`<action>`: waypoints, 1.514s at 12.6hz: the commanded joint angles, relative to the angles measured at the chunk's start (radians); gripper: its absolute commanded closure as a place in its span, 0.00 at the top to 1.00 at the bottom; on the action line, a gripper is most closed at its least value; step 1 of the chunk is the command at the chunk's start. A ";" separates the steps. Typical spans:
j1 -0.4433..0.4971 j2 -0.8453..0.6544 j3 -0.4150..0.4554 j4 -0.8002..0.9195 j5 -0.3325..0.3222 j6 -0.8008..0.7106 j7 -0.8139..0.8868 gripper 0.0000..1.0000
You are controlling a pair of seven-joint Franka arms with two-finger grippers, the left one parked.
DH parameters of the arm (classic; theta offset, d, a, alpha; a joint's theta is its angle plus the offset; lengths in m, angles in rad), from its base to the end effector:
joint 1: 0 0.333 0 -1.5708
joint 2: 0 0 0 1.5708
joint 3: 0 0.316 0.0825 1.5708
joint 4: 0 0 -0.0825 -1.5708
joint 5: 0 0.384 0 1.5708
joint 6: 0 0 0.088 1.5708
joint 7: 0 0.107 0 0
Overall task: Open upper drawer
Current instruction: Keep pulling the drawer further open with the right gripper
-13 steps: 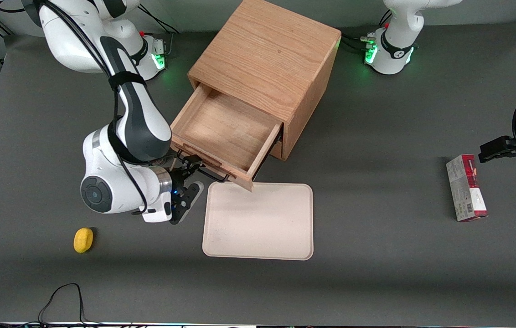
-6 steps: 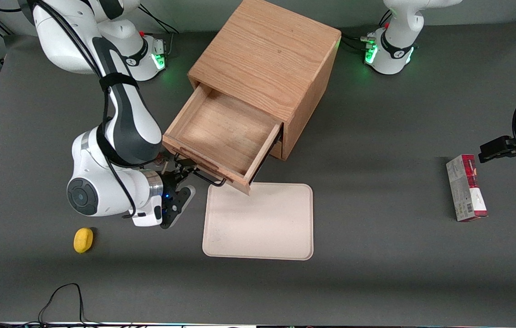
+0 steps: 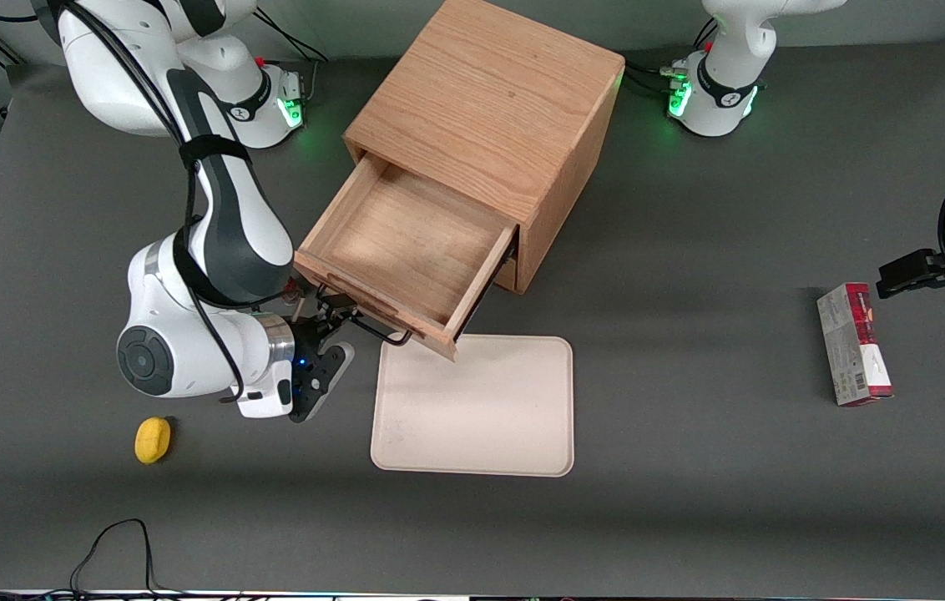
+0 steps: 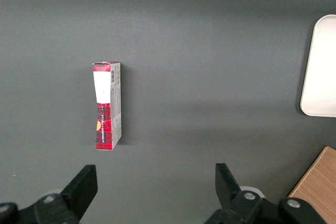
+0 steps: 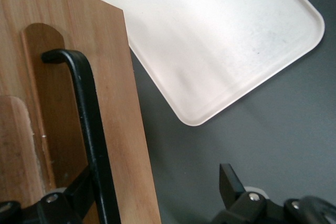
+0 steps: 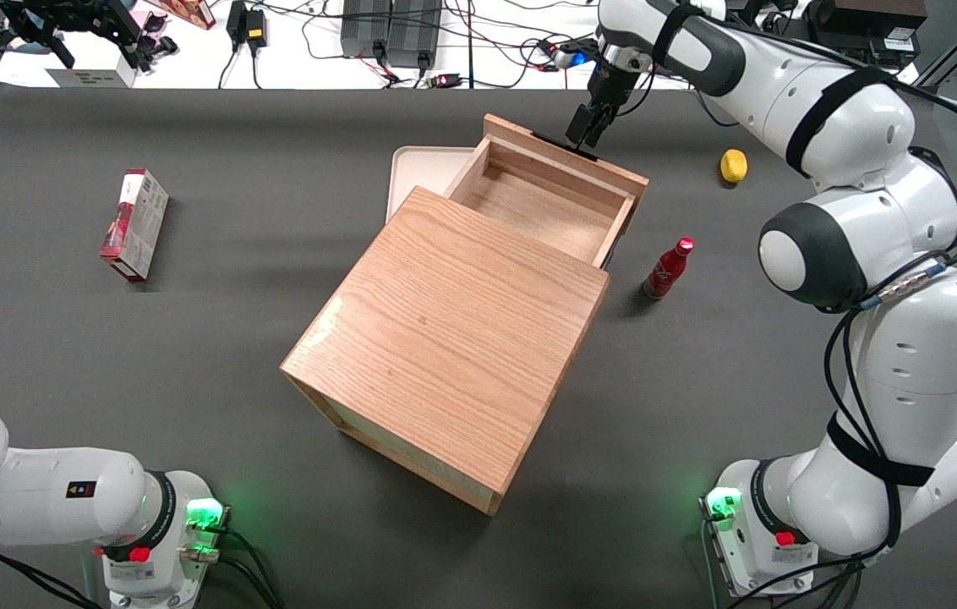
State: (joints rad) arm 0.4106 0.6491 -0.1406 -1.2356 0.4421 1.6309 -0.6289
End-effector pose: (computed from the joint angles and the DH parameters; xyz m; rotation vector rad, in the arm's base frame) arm 0.6633 0.2536 0.3779 -2.5093 -1.1122 0.2501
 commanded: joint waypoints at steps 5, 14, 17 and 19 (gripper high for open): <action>-0.027 0.026 -0.004 0.033 -0.040 0.020 -0.026 1.00; -0.053 0.024 -0.004 0.074 -0.039 0.018 -0.003 1.00; -0.052 0.011 -0.004 0.090 -0.039 -0.009 0.015 1.00; -0.050 0.007 0.000 0.131 -0.039 -0.077 0.049 1.00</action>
State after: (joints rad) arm 0.3612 0.6571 -0.1473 -1.1597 0.4147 1.6168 -0.6168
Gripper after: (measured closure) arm 0.000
